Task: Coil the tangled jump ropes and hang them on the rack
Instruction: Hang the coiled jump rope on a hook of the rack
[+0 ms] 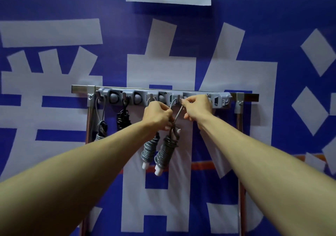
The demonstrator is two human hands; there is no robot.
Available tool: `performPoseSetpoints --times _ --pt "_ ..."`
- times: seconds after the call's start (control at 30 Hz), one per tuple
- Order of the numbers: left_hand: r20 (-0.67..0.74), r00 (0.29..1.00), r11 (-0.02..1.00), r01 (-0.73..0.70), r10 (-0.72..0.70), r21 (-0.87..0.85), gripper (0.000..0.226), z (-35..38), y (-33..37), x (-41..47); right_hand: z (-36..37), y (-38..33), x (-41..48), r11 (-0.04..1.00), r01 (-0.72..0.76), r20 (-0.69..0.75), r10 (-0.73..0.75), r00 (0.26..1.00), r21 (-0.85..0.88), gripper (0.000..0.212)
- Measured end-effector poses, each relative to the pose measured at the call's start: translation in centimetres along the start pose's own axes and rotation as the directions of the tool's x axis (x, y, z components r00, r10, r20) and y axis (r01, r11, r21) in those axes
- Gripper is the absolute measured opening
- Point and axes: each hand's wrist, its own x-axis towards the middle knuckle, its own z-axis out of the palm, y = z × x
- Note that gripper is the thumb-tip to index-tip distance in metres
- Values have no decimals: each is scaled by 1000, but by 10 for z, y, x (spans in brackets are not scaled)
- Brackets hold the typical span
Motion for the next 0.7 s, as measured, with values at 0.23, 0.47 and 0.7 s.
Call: performPoseSetpoints --times 0.23,0.47,0.7 --pt "-43 999 999 20 -22 -43 10 -10 -2 -49 -31 2 -58 998 -56 143 62 988 -42 23" --pt "190 974 992 123 -119 -7 12 -11 -22 -158 -58 31 -160 977 -211 341 187 922 36 29" --pt "330 876 935 309 -352 176 11 1 -102 -296 -88 98 -279 911 -411 441 379 813 -27 27"
